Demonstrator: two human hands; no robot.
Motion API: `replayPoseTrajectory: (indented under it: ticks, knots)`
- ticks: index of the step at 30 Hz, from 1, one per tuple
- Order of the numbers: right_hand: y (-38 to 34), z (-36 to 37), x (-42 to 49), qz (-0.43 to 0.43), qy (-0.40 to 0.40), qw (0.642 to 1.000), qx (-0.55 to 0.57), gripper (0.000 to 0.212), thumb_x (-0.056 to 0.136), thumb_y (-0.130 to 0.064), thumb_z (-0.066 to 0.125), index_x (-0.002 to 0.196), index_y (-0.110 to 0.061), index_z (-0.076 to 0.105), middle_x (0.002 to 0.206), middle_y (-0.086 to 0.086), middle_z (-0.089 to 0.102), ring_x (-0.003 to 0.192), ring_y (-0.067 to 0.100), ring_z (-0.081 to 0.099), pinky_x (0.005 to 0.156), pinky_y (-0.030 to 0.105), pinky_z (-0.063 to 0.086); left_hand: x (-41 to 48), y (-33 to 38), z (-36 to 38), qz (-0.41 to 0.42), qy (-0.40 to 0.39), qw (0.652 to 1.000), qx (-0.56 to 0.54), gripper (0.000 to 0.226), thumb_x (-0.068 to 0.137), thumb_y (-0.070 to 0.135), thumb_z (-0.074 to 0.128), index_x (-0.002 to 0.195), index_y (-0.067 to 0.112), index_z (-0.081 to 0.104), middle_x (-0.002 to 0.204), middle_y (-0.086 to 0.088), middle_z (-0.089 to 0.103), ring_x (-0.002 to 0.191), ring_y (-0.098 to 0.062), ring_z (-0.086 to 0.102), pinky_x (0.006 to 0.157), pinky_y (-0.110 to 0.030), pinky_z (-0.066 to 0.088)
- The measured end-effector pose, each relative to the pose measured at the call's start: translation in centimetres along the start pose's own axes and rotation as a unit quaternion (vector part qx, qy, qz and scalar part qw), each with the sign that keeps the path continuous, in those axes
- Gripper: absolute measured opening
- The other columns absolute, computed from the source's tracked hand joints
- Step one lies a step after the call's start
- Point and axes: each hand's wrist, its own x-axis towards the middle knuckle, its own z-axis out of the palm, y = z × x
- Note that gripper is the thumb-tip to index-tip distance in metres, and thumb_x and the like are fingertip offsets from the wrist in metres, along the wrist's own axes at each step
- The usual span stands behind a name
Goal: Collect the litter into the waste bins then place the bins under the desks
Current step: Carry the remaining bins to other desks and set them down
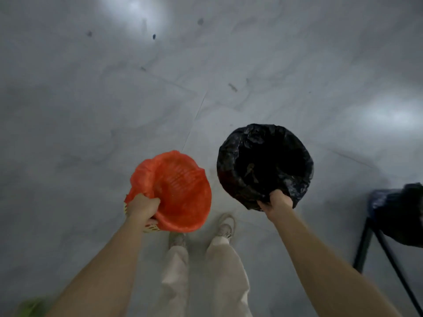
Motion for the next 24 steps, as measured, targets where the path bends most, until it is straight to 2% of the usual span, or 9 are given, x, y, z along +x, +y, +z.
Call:
replayPoseTrajectory:
  ticks: [2, 5, 7, 9, 13, 16, 18, 21, 24]
  knots:
    - [-2.1, -5.1, -5.4, -0.012, 0.008, 1.0, 0.026, 0.044, 0.099, 0.001, 0.049, 0.142, -0.006, 0.045, 0.138, 0.023, 0.05, 0.11, 0.041, 0.057, 0.053, 0.041, 0.053, -5.0, 2.8, -3.6, 0.034, 0.001, 0.999, -0.005, 0.032, 0.076, 0.026, 0.065, 0.102, 0.006, 0.064, 0.101, -0.018, 0.07, 0.062, -0.024, 0.062, 0.062, -0.027, 0.054]
    - [-4.2, -12.5, -12.7, -0.04, 0.019, 0.997, 0.069, 0.04, 0.099, 0.001, 0.049, 0.138, -0.003, 0.047, 0.134, 0.024, 0.053, 0.094, 0.038, 0.058, 0.058, 0.042, 0.054, -11.5, 6.3, -8.0, 0.11, 0.001, 0.994, 0.011, 0.036, 0.069, 0.026, 0.066, 0.1, 0.007, 0.067, 0.1, -0.016, 0.071, 0.075, -0.03, 0.068, 0.063, -0.026, 0.056]
    - [-4.4, -17.4, -17.5, -0.059, 0.032, 0.992, 0.108, 0.039, 0.099, 0.002, 0.048, 0.138, -0.003, 0.047, 0.125, 0.023, 0.055, 0.084, 0.034, 0.059, 0.06, 0.042, 0.054, -17.0, 9.3, -10.0, 0.161, -0.007, 0.987, 0.002, 0.033, 0.066, 0.023, 0.065, 0.096, 0.009, 0.066, 0.094, -0.017, 0.071, 0.074, -0.031, 0.073, 0.07, -0.04, 0.063]
    - [-4.2, -22.4, -21.9, -0.08, 0.032, 0.981, 0.175, 0.041, 0.098, 0.004, 0.047, 0.138, -0.003, 0.047, 0.115, 0.02, 0.055, 0.084, 0.034, 0.06, 0.061, 0.041, 0.053, -23.1, 12.4, -10.7, 0.221, -0.03, 0.975, -0.011, 0.023, 0.076, 0.013, 0.063, 0.097, 0.006, 0.062, 0.089, -0.015, 0.066, 0.068, -0.032, 0.072, 0.068, -0.045, 0.063]
    - [-1.5, -30.9, -28.3, -0.121, 0.026, 0.954, 0.273, 0.038, 0.098, 0.004, 0.047, 0.135, -0.008, 0.051, 0.11, 0.014, 0.061, 0.094, 0.034, 0.063, 0.07, 0.043, 0.055, -32.7, 16.0, -10.2, 0.309, -0.071, 0.948, -0.017, 0.023, 0.081, 0.008, 0.064, 0.103, 0.003, 0.059, 0.092, -0.013, 0.062, 0.074, -0.029, 0.068, 0.059, -0.041, 0.063]
    - [3.7, -38.3, -32.5, -0.137, 0.059, 0.92, 0.362, 0.031, 0.098, 0.003, 0.047, 0.125, -0.012, 0.05, 0.1, 0.009, 0.062, 0.088, 0.031, 0.064, 0.065, 0.039, 0.054, -39.6, 16.5, -6.4, 0.368, -0.14, 0.919, 0.006, 0.011, 0.08, 0.003, 0.063, 0.09, 0.004, 0.057, 0.087, -0.016, 0.06, 0.072, -0.028, 0.064, 0.044, -0.035, 0.059]
    - [7.7, -42.1, -33.9, -0.143, 0.088, 0.896, 0.412, 0.03, 0.098, 0.002, 0.047, 0.125, -0.011, 0.049, 0.098, 0.01, 0.062, 0.087, 0.032, 0.064, 0.066, 0.039, 0.054, -43.8, 15.9, -3.3, 0.403, -0.179, 0.897, 0.021, 0.011, 0.081, 0.001, 0.063, 0.085, 0.007, 0.054, 0.086, -0.016, 0.06, 0.076, -0.032, 0.064, 0.044, -0.036, 0.059]
    - [15.1, -47.1, -35.0, -0.122, 0.142, 0.853, 0.488, 0.033, 0.099, 0.0, 0.048, 0.131, -0.006, 0.049, 0.101, 0.014, 0.063, 0.089, 0.036, 0.065, 0.068, 0.042, 0.056, -49.1, 12.6, 2.4, 0.433, -0.244, 0.863, 0.087, 0.018, 0.081, 0.002, 0.063, 0.098, 0.002, 0.056, 0.086, -0.014, 0.059, 0.081, -0.036, 0.066, 0.049, -0.035, 0.061]
    - [23.4, -52.5, -36.1, -0.1, 0.196, 0.803, 0.554, 0.03, 0.098, 0.0, 0.05, 0.127, -0.005, 0.051, 0.101, 0.016, 0.064, 0.088, 0.036, 0.065, 0.072, 0.045, 0.056, -54.6, 7.2, 9.3, 0.456, -0.293, 0.824, 0.161, 0.022, 0.081, 0.003, 0.063, 0.102, 0.001, 0.058, 0.085, -0.014, 0.06, 0.08, -0.035, 0.065, 0.046, -0.032, 0.059]
